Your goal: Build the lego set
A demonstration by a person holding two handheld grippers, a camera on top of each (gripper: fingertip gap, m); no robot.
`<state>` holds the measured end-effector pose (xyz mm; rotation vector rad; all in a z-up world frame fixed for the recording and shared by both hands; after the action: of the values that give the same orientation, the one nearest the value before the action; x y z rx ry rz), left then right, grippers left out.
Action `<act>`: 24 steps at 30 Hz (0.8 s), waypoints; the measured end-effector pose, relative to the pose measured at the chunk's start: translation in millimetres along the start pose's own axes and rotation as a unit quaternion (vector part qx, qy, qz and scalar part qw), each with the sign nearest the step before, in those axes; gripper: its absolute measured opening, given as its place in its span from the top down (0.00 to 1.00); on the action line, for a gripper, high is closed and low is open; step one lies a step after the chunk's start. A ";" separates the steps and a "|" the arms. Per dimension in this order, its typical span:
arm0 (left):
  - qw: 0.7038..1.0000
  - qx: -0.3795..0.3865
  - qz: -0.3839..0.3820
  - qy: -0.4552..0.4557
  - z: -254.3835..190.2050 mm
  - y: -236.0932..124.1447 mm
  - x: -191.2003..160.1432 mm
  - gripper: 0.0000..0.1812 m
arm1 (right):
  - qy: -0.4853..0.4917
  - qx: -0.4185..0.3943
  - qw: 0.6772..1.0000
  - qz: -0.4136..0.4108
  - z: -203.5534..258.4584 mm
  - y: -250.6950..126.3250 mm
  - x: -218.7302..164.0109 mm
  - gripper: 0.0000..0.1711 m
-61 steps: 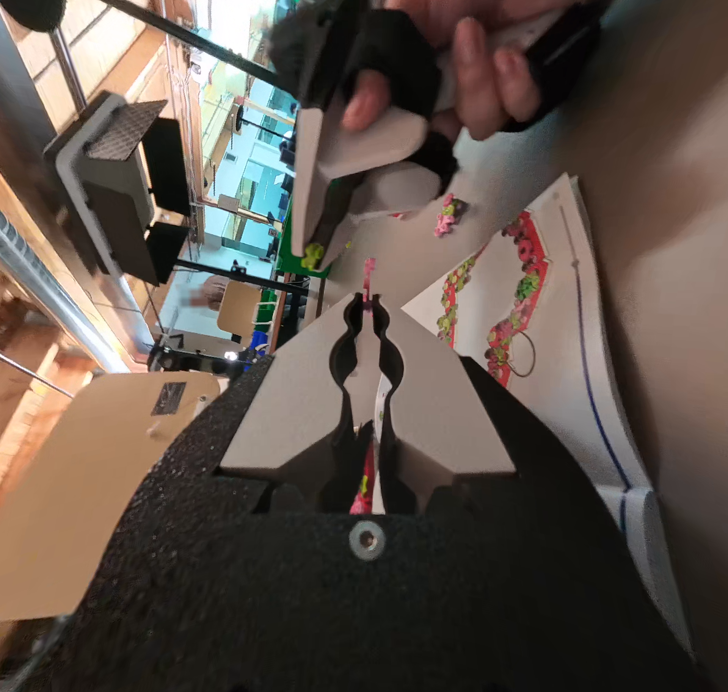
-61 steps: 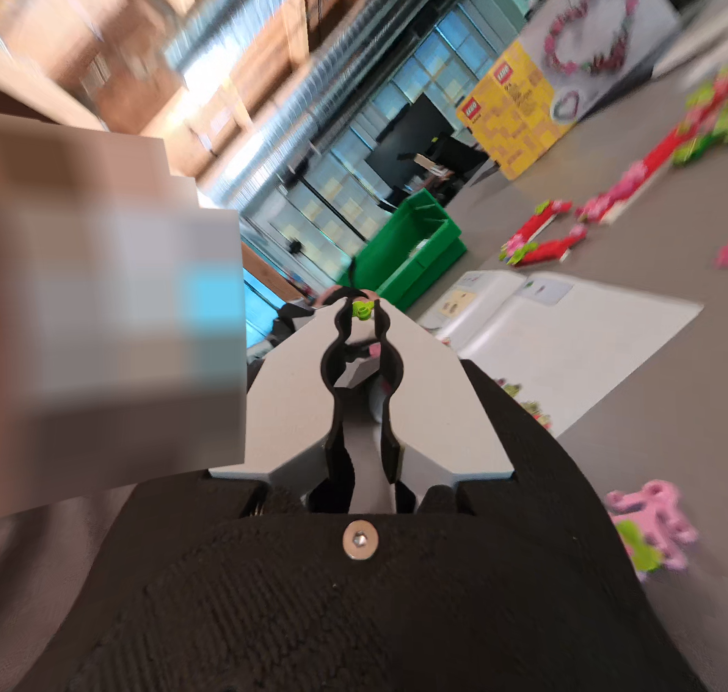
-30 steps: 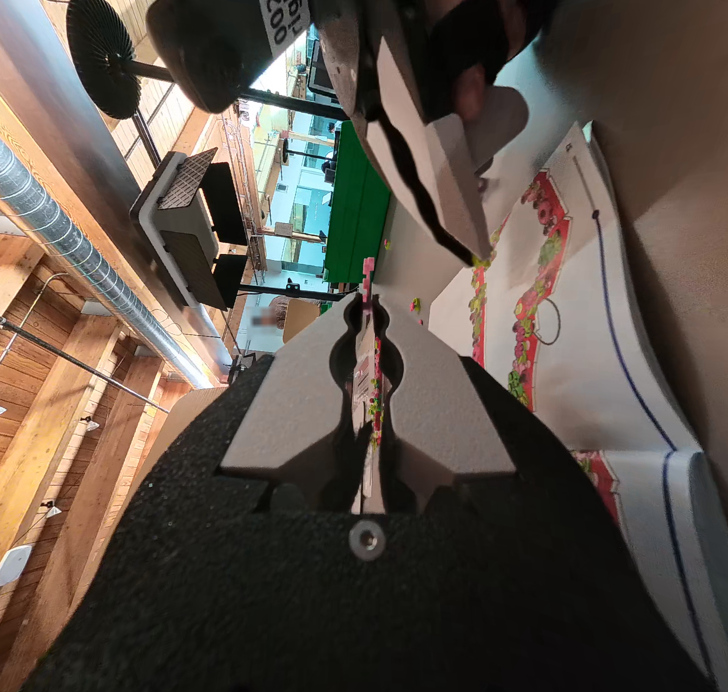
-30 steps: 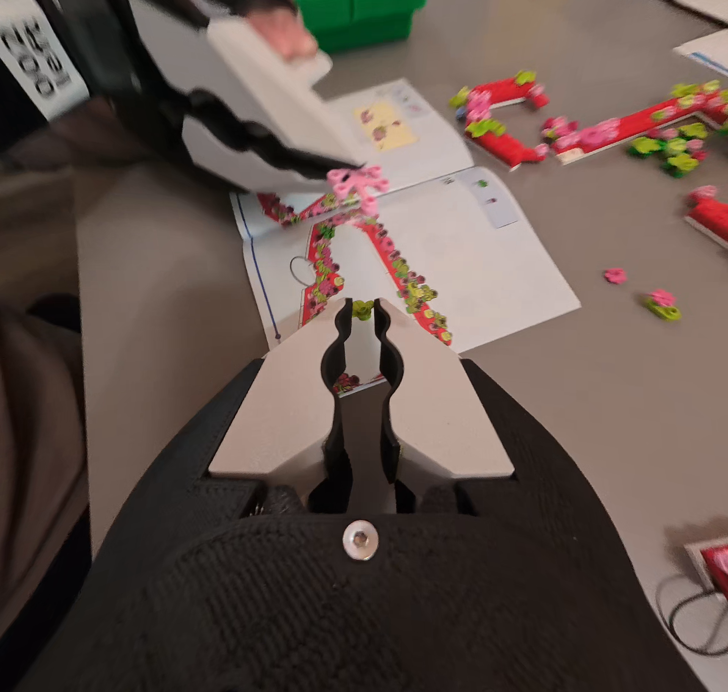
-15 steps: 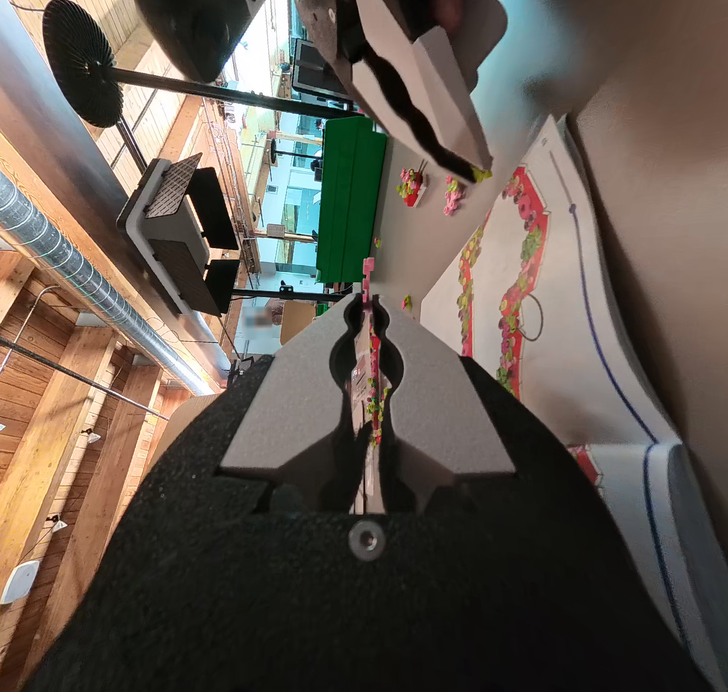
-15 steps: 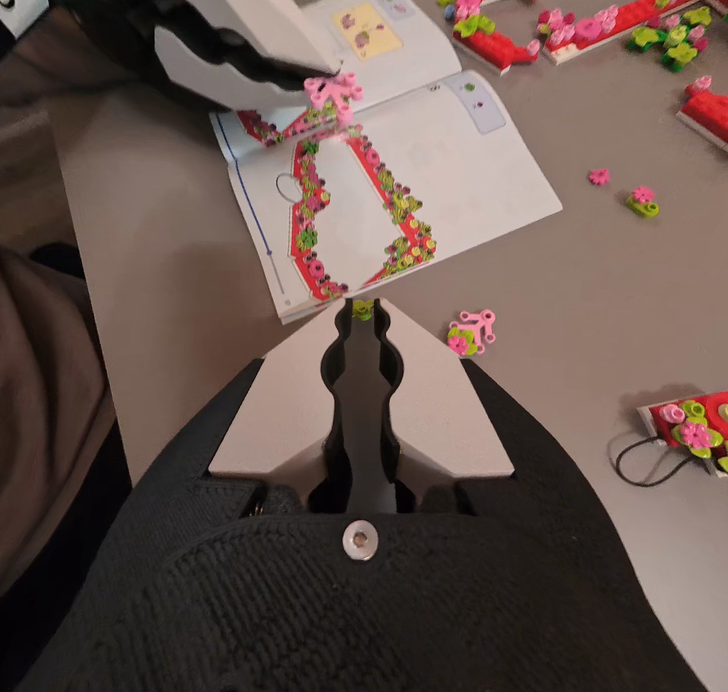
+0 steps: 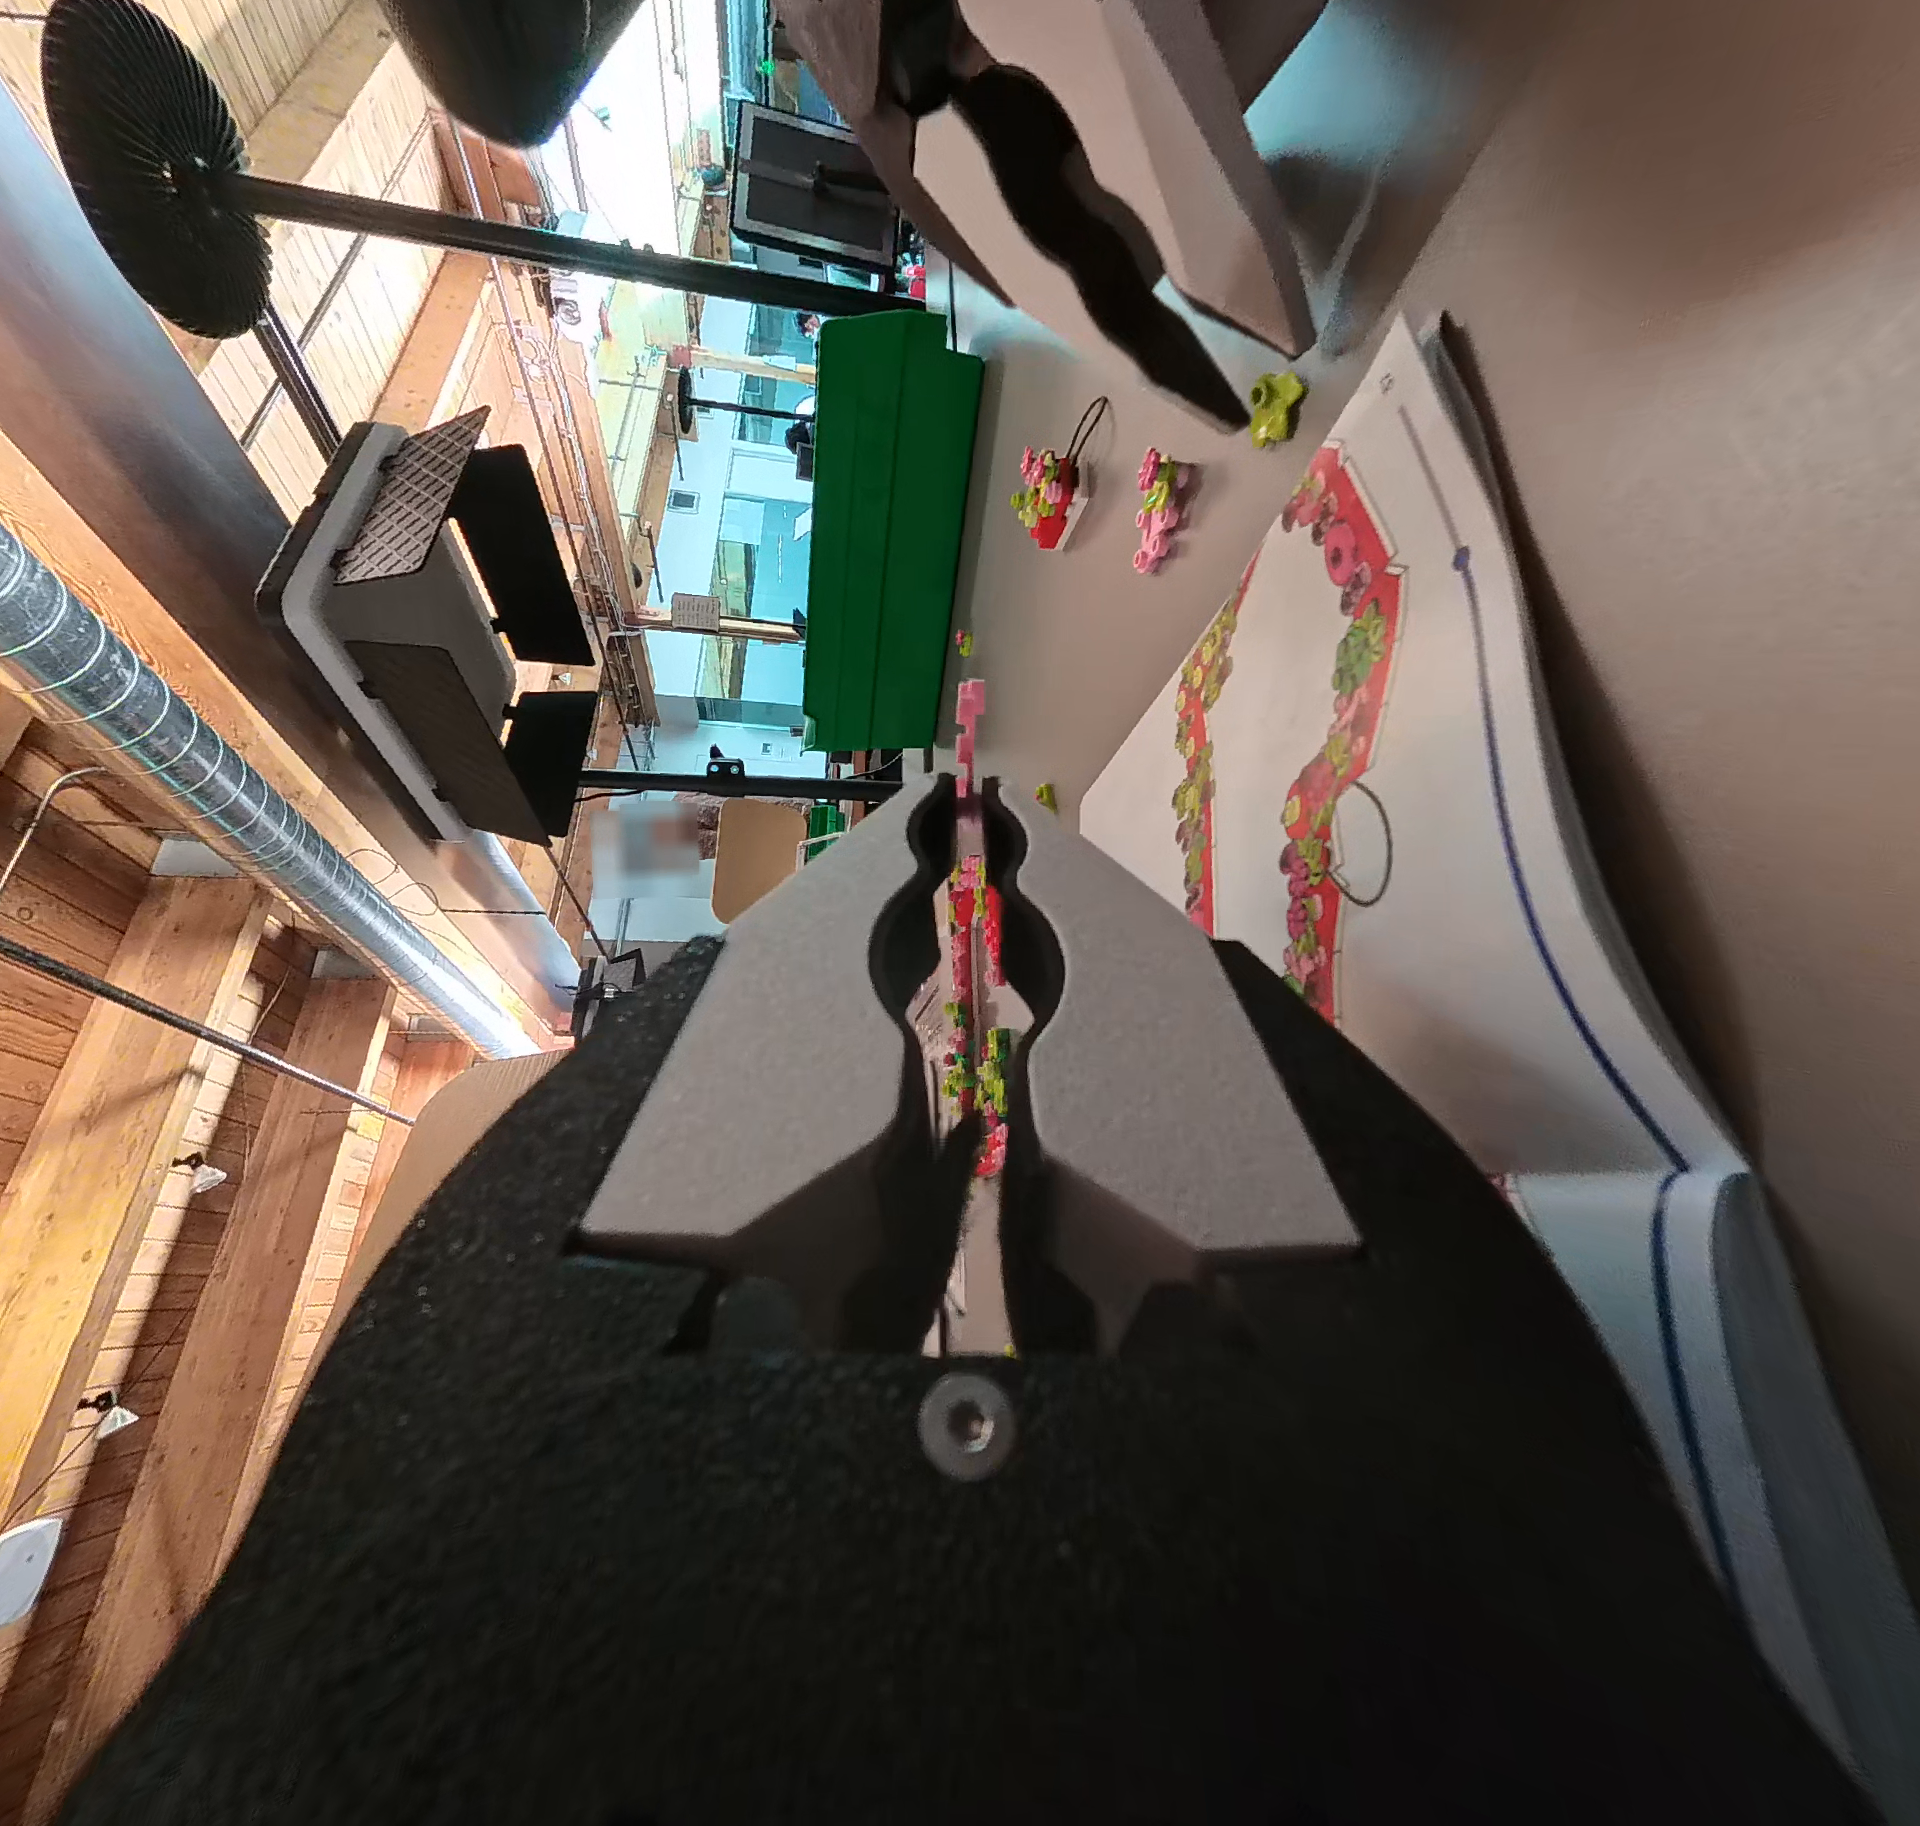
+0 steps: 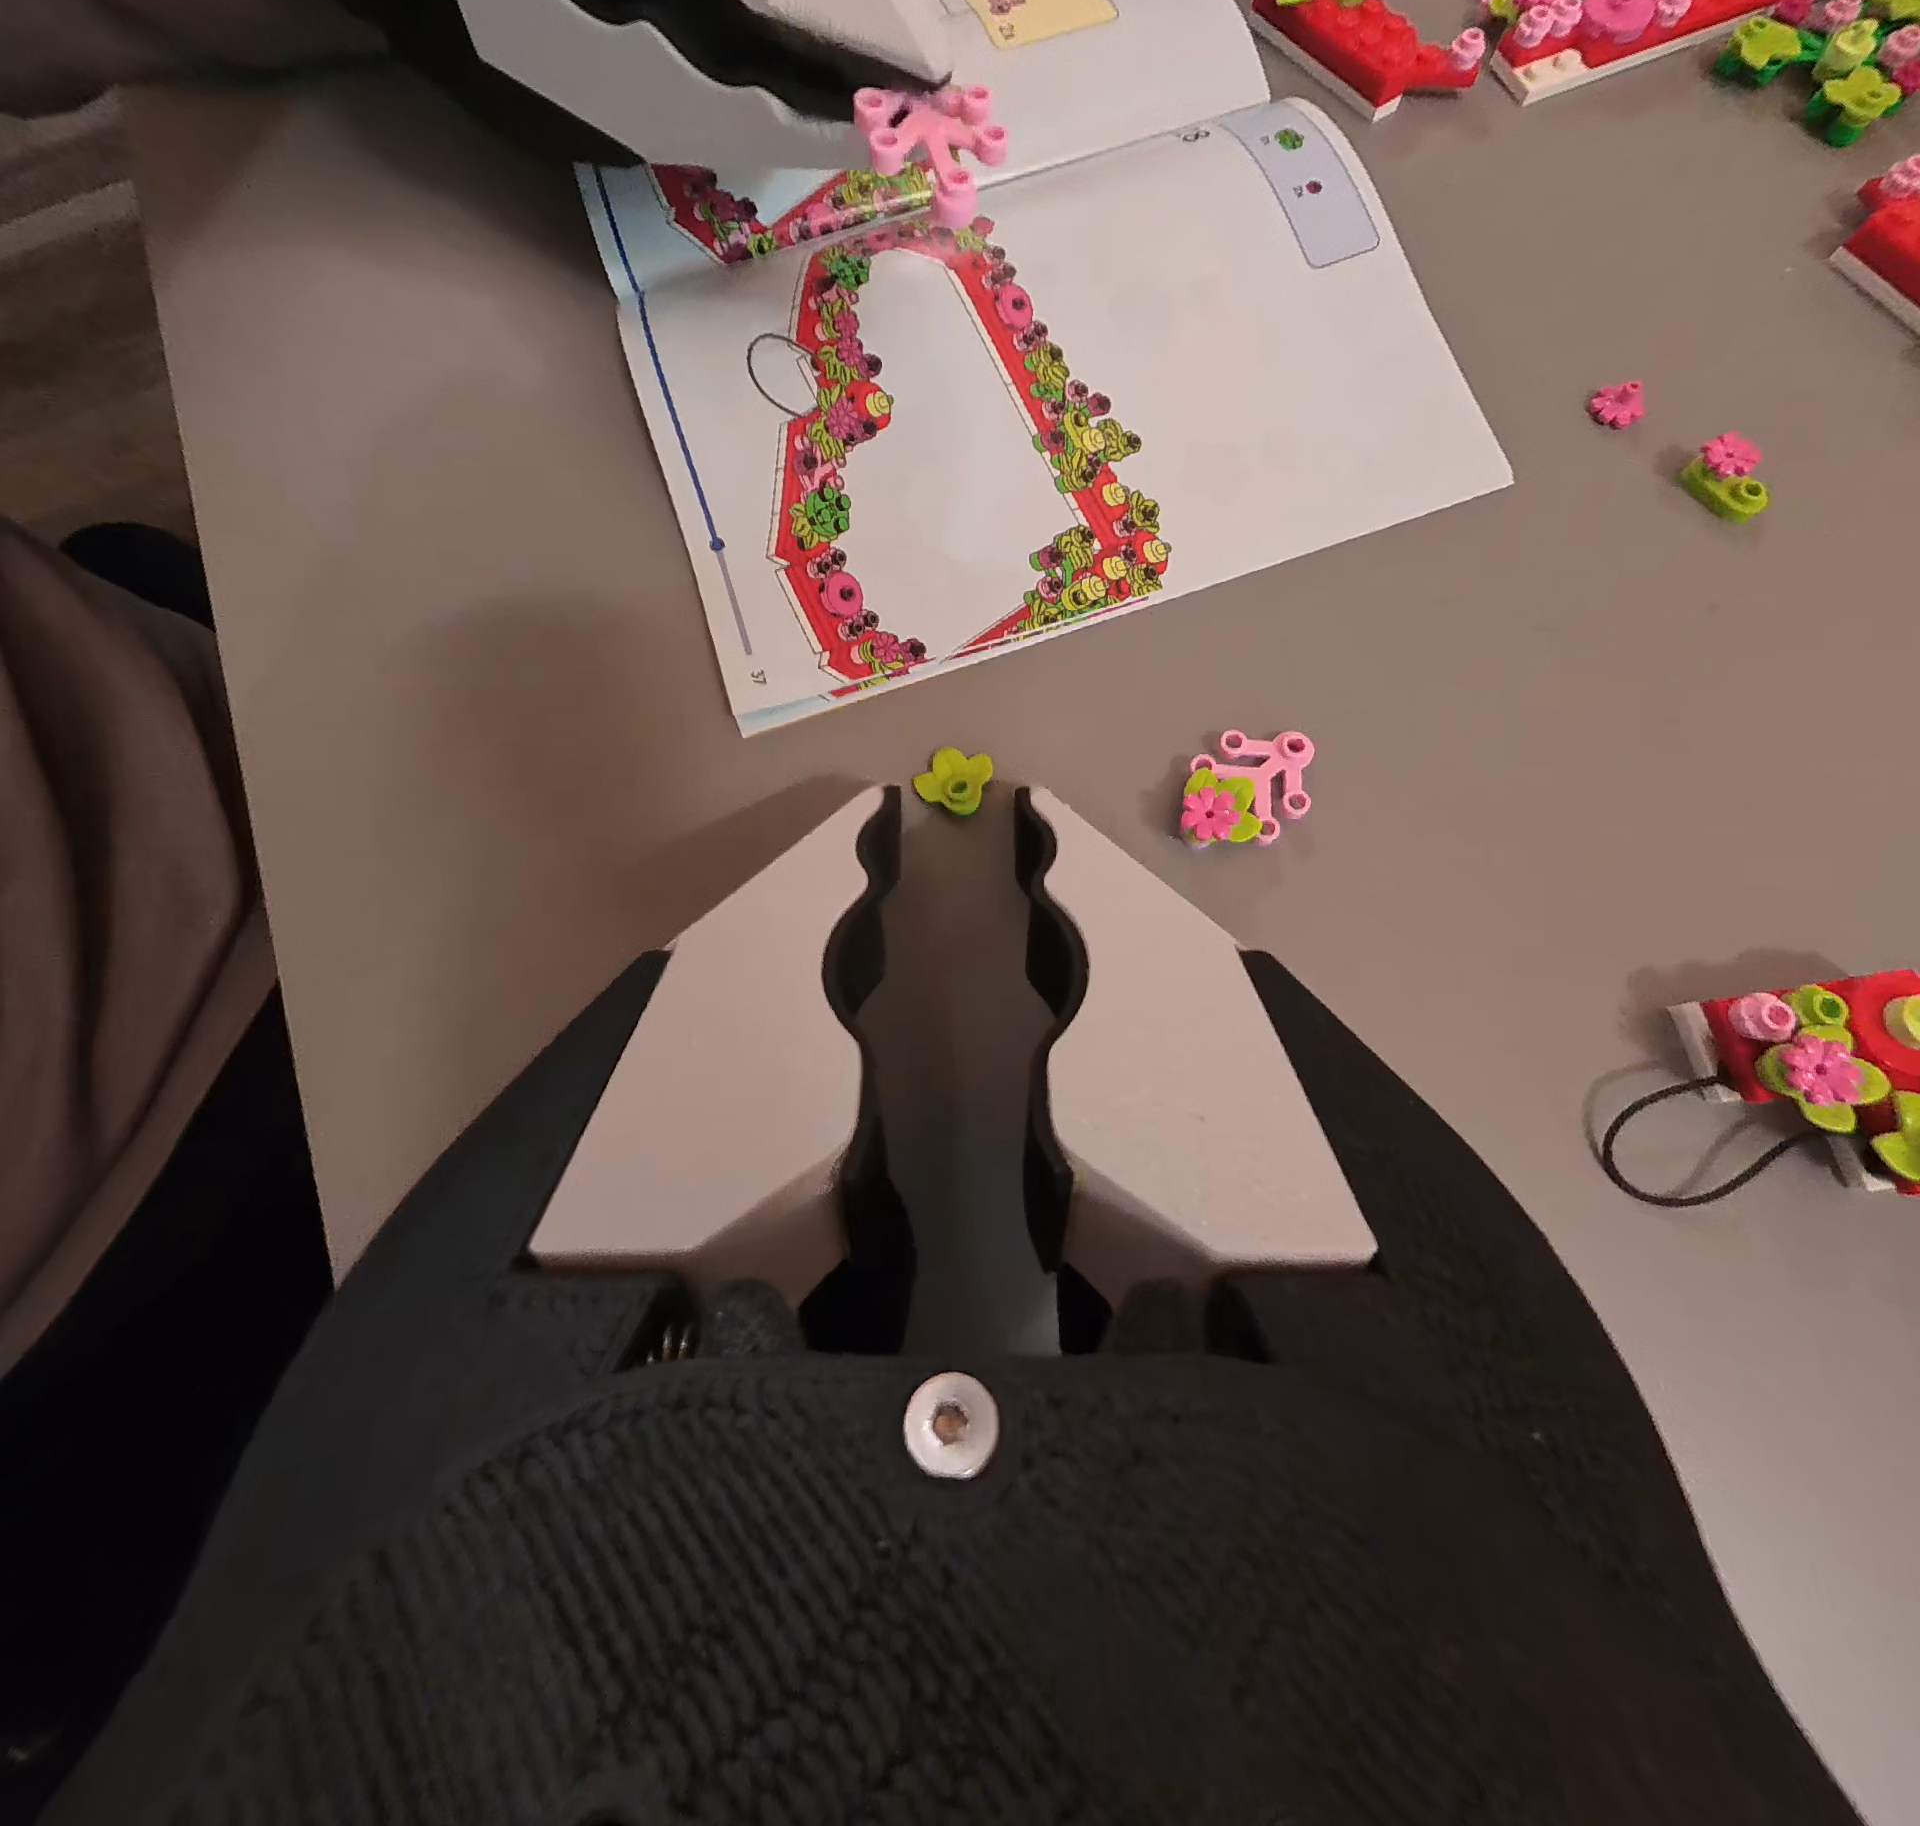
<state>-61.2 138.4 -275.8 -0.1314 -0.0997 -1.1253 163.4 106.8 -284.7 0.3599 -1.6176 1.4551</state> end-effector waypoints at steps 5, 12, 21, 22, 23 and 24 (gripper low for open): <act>1.000 -0.005 0.000 -0.001 -0.8 0.5 0.3 0.99 | -0.024 0.000 1.000 -0.012 0.7 -0.7 0.3 0.91; 1.000 -0.010 -0.001 -0.002 -1.6 0.8 0.4 0.99 | -0.055 0.010 0.998 0.000 0.7 1.9 0.4 0.94; 1.000 -0.017 -0.001 -0.004 -2.7 1.5 0.4 0.99 | -0.055 0.017 0.998 -0.005 -0.9 0.7 0.0 0.96; 1.000 -0.019 -0.001 -0.004 -3.0 1.6 0.3 0.99 | -0.057 0.015 0.998 -0.004 -0.8 1.0 0.1 0.96; 1.000 -0.020 -0.001 -0.005 -3.1 1.8 0.3 0.99 | -0.059 0.015 0.998 -0.003 -0.5 1.4 0.1 0.96; 1.000 -0.021 -0.001 -0.005 -3.3 1.8 0.2 0.99 | -0.061 0.015 0.998 -0.001 -0.3 1.9 0.1 0.97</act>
<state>-59.4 138.6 -279.2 -0.1736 -0.0852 -1.1293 162.1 107.6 -285.9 0.4745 -1.6920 1.4821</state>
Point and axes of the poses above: each gripper's, where its closed fingertips meet, y out along the fingers, x out of its top, z = x × y across the jaws, the point moved 10 cm from there along -y, back along the fingers, and after that the axes turned 4 degrees about x, right-handed, at the moved point
